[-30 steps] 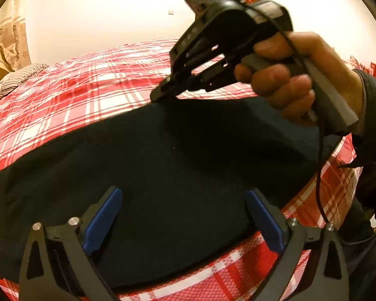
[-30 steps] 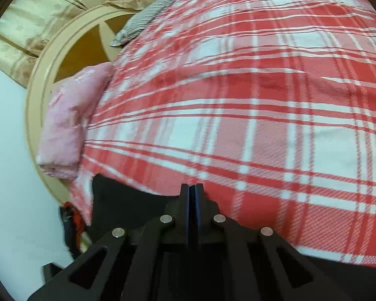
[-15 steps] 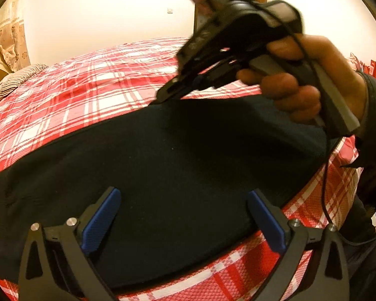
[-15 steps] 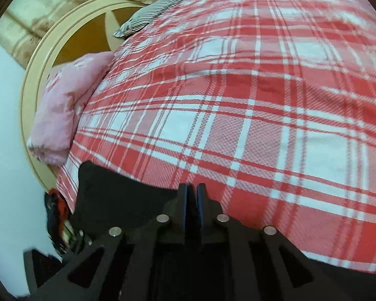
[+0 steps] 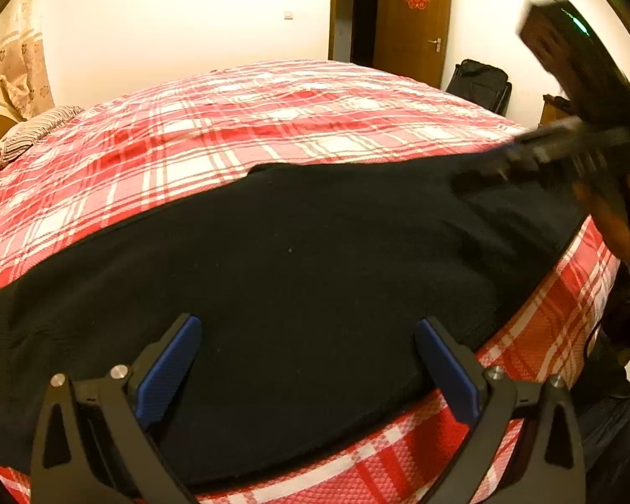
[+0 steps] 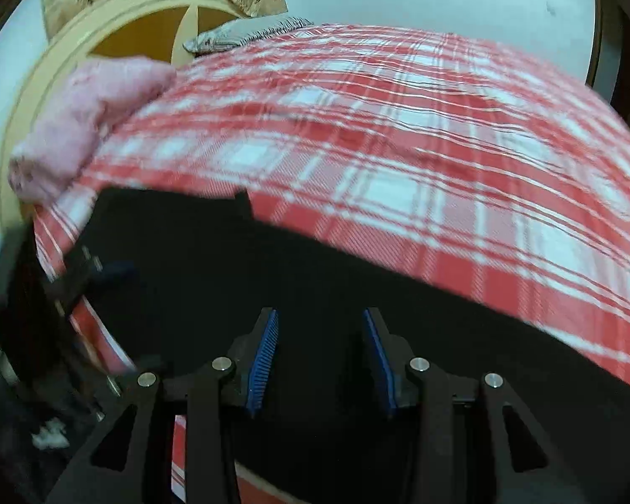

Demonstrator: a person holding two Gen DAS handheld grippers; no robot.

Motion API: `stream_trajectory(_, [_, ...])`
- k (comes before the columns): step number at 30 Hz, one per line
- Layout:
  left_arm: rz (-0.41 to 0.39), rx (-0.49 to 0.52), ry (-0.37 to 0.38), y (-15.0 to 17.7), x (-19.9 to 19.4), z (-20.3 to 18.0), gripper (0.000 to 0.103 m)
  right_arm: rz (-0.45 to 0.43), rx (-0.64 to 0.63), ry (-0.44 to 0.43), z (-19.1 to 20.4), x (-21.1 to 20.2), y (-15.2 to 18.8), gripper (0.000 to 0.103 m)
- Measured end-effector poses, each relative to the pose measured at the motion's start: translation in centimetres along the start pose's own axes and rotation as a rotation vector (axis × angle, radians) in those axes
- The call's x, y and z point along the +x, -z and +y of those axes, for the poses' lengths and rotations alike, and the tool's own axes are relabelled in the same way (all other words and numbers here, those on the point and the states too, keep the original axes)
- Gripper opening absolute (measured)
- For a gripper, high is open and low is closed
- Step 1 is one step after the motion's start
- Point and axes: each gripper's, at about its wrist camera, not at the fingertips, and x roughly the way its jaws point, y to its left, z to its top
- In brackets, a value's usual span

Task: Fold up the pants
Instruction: 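Move the open right tool to the pants end while the left tool holds still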

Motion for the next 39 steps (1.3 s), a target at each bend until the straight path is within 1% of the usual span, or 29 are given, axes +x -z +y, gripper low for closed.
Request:
stream_trajectory(3, [0.004, 0.003, -0.006, 0.0, 0.0, -0.1, 0.103, 0.021, -0.015, 0.076, -0.7, 0.3, 2.1, 0.044])
stream_trajectory(4, [0.006, 0.005, -0.009, 0.0, 0.1, -0.1, 0.103, 0.019, -0.023, 0.087, -1.0, 0.4, 2.9, 0.044])
stream_trajectory(6, [0.008, 0.008, -0.012, 0.0, 0.1, -0.2, 0.103, -0.015, -0.049, 0.092, -1.0, 0.1, 3.7, 0.044])
stream_trajectory(10, [0.02, 0.013, -0.018, 0.0, -0.2, -0.5, 0.103, -0.024, -0.06, 0.117, -0.6, -0.3, 4.4, 0.046])
stream_trajectory(13, [0.042, -0.011, -0.022, -0.5, -0.7, -0.4, 0.103, -0.027, -0.093, 0.147, 0.1, -1.0, 4.8, 0.046])
stream_trajectory(14, [0.043, -0.022, -0.022, -0.7, -0.9, -0.3, 0.103, -0.036, -0.086, 0.149, -0.1, -1.4, 5.1, 0.046])
stream_trajectory(16, [0.018, -0.041, -0.007, -1.2, -1.5, -0.2, 0.103, -0.071, -0.045, 0.163, -1.0, -2.5, 5.6, 0.047])
stream_trajectory(19, [0.005, -0.034, 0.005, -2.1, -1.4, -0.6, 0.103, -0.052, 0.004, 0.2, -2.9, -2.7, 6.5, 0.05])
stream_trajectory(21, [0.036, -0.008, 0.002, -2.2, -0.4, -1.3, 0.103, -0.042, 0.058, 0.186, -4.4, -2.8, 7.3, 0.05])
stream_trajectory(23, [0.089, 0.005, -0.02, -1.7, 1.0, -1.6, 0.103, -0.058, 0.063, 0.153, -5.0, -3.3, 8.1, 0.051])
stream_trajectory(25, [0.081, 0.042, -0.051, -1.7, 1.1, -2.4, 0.103, -0.064, 0.061, 0.146, -5.2, -3.8, 8.3, 0.051])
stream_trajectory(27, [0.088, 0.048, -0.038, -2.0, 0.9, -2.7, 0.103, -0.077, 0.082, 0.147, -6.3, -4.9, 8.4, 0.051])
stream_trajectory(29, [0.079, 0.041, -0.027, -2.6, 0.7, -2.9, 0.103, -0.111, 0.136, 0.166, -8.5, -6.9, 8.7, 0.051])
stream_trajectory(31, [0.061, 0.043, -0.029, -3.3, 0.3, -3.2, 0.103, -0.148, 0.215, 0.207, -12.0, -9.5, 9.0, 0.051])
stream_trajectory(32, [0.055, 0.042, -0.027, -3.7, 0.4, -3.4, 0.103, -0.168, 0.27, 0.234, -14.4, -11.2, 9.4, 0.051])
stream_trajectory(34, [0.043, 0.034, 0.0, -4.2, 0.4, -3.9, 0.103, -0.19, 0.363, 0.263, -18.2, -13.4, 10.2, 0.051])
stream_trajectory(35, [0.044, 0.031, 0.017, -4.5, 0.6, -4.2, 0.103, -0.192, 0.416, 0.275, -20.5, -14.6, 10.8, 0.051])
stream_trajectory(37, [0.063, 0.038, 0.029, -4.8, 1.5, -4.8, 0.103, -0.17, 0.474, 0.299, -23.7, -15.5, 12.0, 0.051])
stream_trajectory(39, [0.075, 0.055, 0.029, -4.8, 2.0, -5.3, 0.103, -0.132, 0.514, 0.326, -25.9, -15.4, 13.0, 0.051])
